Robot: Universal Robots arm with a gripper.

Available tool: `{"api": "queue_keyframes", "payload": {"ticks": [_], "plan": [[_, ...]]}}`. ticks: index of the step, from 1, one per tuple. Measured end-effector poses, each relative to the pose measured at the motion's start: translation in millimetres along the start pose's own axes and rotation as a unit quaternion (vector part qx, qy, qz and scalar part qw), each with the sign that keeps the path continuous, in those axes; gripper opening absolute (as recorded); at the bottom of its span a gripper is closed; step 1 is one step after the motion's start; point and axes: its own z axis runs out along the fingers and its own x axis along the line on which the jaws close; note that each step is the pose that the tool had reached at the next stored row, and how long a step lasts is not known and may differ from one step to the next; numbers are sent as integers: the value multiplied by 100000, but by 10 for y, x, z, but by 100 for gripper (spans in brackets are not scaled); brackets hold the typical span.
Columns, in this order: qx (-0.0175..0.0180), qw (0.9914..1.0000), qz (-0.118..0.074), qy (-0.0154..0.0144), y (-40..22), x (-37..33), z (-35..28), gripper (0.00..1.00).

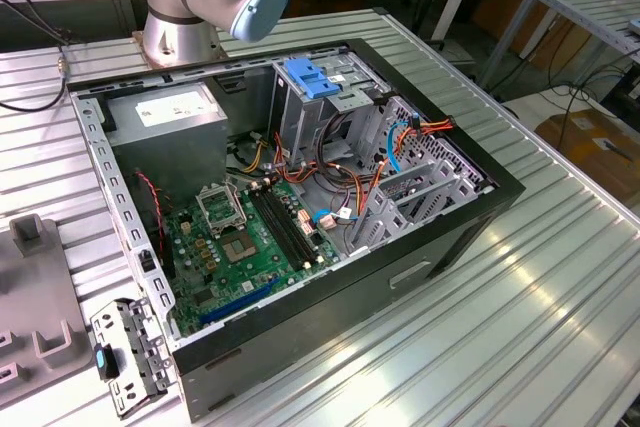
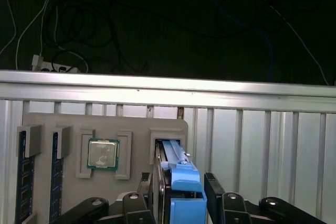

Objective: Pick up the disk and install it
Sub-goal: 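Pick up the disk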

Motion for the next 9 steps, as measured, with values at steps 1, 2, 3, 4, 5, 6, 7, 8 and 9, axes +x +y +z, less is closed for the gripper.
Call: {"api": "queue_keyframes", "payload": {"ticks": [1, 2, 3, 4, 5, 6, 7, 8, 9], "plan": [[47, 100000, -3, 0, 1, 0, 4, 51], [100, 100000, -7, 5, 2, 0, 8, 51], [134, 100000, -15, 2, 3, 0, 11, 51], [162, 100000, -20, 7, 5, 0, 14, 51], [182, 100000, -22, 7, 7, 0, 17, 51], [193, 100000, -24, 7, 9, 0, 19, 51], [197, 100000, -27, 10, 10, 0, 19, 51], [201, 100000, -25, 14, 11, 0, 20, 51], [203, 100000, -26, 12, 11, 0, 20, 51]]}}
